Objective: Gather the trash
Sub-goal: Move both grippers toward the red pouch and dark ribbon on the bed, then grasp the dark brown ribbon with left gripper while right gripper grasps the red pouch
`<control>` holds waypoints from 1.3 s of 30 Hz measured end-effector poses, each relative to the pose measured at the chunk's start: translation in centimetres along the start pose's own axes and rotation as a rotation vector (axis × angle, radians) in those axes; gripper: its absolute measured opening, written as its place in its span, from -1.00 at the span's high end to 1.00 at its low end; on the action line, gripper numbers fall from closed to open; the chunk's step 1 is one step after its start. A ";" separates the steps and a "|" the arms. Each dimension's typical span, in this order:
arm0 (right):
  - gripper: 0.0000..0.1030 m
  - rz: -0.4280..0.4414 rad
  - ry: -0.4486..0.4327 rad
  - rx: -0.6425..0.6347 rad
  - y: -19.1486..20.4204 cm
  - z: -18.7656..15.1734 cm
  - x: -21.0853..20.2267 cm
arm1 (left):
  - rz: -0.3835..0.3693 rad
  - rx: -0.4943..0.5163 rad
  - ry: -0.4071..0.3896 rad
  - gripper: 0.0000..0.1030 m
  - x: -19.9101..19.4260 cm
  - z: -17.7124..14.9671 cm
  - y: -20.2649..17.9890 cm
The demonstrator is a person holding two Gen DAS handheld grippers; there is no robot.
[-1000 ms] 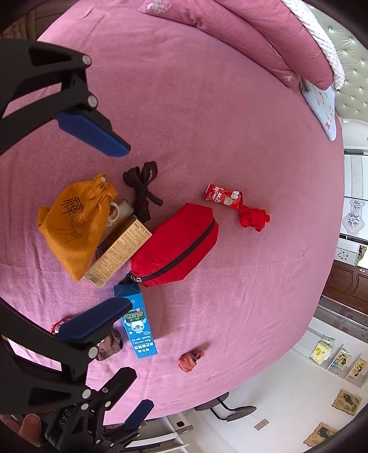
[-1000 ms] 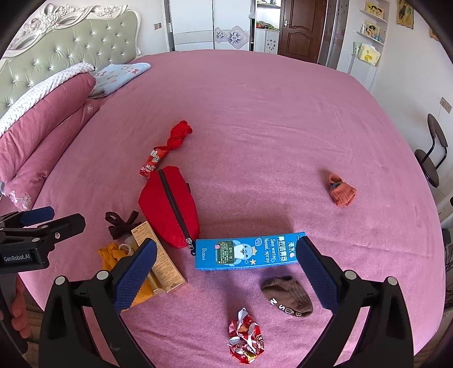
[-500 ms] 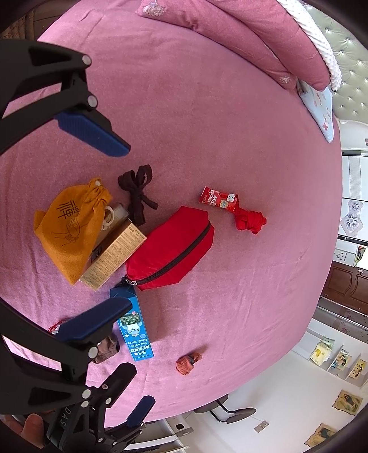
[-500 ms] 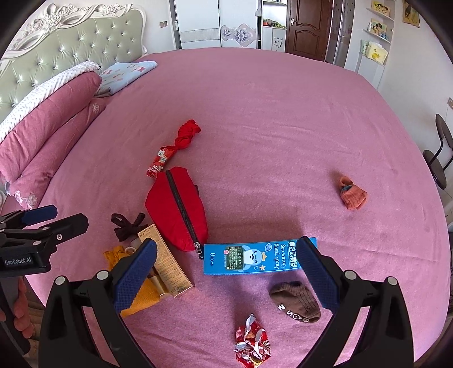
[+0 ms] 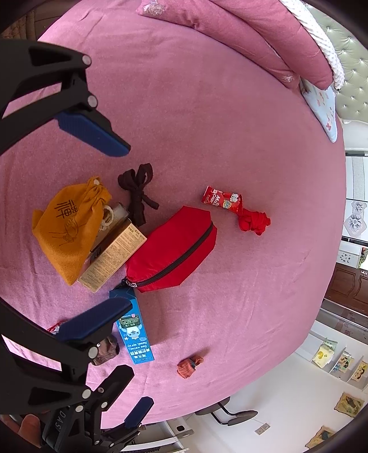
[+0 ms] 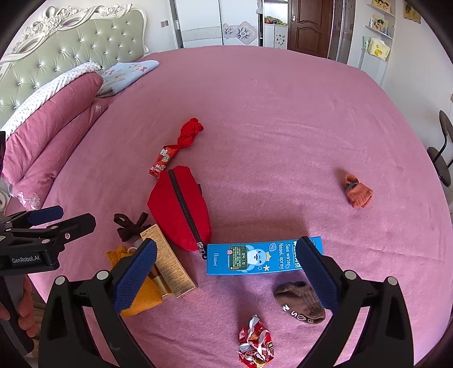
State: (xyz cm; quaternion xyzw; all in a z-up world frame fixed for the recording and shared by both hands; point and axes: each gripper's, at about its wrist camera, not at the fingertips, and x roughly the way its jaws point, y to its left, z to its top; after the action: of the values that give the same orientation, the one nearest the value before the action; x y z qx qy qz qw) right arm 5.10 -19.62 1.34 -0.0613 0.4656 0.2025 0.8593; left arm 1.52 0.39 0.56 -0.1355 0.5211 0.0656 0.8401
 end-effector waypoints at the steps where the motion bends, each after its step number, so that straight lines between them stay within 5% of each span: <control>1: -0.84 0.006 -0.001 0.002 0.0 0.0 0.0 | 0.002 0.000 0.000 -0.92 0.0 0.0 0.0; 39: -0.84 0.045 0.034 -0.024 1.3 0.3 2.5 | 0.013 -0.026 0.035 -0.92 2.2 0.1 2.3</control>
State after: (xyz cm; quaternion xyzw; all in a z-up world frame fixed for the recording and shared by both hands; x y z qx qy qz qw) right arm 5.96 -17.60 -0.45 -0.0645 0.4791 0.2265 0.8456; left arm 1.99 2.56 -1.76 -0.1440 0.5355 0.0752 0.8288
